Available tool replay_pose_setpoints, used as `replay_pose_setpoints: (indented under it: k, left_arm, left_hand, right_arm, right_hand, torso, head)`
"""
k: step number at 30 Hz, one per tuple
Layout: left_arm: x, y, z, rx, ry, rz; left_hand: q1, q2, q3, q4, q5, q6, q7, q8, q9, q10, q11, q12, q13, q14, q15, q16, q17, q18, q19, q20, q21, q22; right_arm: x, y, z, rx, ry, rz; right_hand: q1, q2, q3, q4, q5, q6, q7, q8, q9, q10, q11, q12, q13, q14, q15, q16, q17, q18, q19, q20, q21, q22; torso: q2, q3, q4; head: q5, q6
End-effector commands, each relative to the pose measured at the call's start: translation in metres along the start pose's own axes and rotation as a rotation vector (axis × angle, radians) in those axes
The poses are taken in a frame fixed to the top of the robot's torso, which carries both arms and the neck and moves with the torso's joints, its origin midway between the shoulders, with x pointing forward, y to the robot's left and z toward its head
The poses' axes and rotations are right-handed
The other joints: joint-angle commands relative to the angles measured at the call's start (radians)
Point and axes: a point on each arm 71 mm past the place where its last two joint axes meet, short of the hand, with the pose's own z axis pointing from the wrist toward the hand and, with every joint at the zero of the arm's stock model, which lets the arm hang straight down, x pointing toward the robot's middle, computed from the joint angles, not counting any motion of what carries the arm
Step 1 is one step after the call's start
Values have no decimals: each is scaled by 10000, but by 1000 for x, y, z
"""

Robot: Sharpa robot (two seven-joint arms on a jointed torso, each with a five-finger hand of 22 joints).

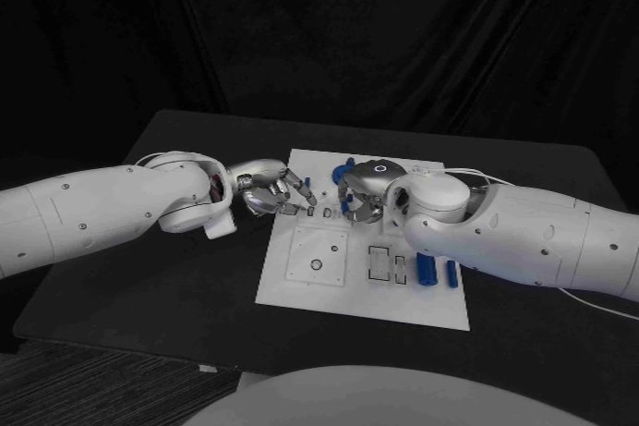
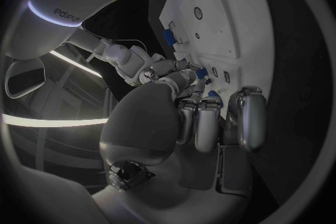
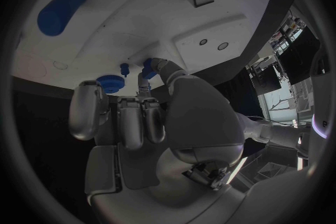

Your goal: Assemble the parts on the task board

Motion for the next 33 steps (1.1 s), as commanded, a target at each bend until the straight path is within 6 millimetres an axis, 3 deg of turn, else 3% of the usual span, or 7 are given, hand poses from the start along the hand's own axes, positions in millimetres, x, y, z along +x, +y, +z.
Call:
replay_pose_setpoints:
  k: [1, 18, 26, 33]
  left_arm:
    - [2, -1, 1, 66, 141, -116]
    - [2, 1, 1, -66, 217, -137]
    - [3, 2, 0, -122, 259, -147]
    - [3, 2, 0, -153, 277, -152]
  left_hand:
    - [-202, 106, 392, -85, 31, 89, -20, 170, -127, 1066, 58, 25, 2641, 1055, 94, 133, 2658, -122, 29, 5, -62, 1993]
    - [-202, 104, 395, -88, 28, 115, -1, 185, -140, 1066, 74, 25, 2641, 1055, 107, 133, 2658, -120, 22, 14, -73, 1990]
    - [-201, 97, 395, -94, 24, 124, 9, 190, -148, 1066, 84, 25, 2641, 1055, 115, 133, 2658, -119, 20, 20, -75, 1989]
    - [-201, 97, 395, -94, 24, 124, 9, 190, -148, 1066, 84, 25, 2641, 1055, 115, 133, 2658, -119, 20, 20, -75, 1989]
  right_arm:
    - [3, 0, 0, 160, 74, -69]
    - [5, 0, 0, 372, 222, -92]
    - [6, 0, 0, 424, 342, -133]
    - [7, 0, 0, 439, 394, -150]
  right_hand:
    - [-135, -143, 285, -15, -96, 236, 56, 50, 279, 972, 89, 166, 2698, 996, 33, 245, 2775, 400, -113, 6, -181, 1813]
    - [-214, -236, 221, -32, -530, 135, 136, -216, 68, 972, 164, 166, 2698, 979, 100, 217, 2726, 428, -170, 66, -337, 1775]
    - [-272, -304, 182, -29, -629, -18, 215, -452, -132, 972, 236, 166, 2698, 940, 164, 152, 2612, 472, -279, 122, -575, 1710]
    - [-297, -350, 124, -29, -967, -308, 338, -803, -467, 972, 347, 166, 2698, 911, 263, 110, 2539, 500, -357, 212, -757, 1670]
  torso:
    - [-1, 2, -6]
    - [-1, -4, 4]
    - [-2, -5, -1]
    - [-1, -4, 2]
  head:
    - [5, -1]
    - [-2, -1]
    - [-7, -1]
    - [-4, -1]
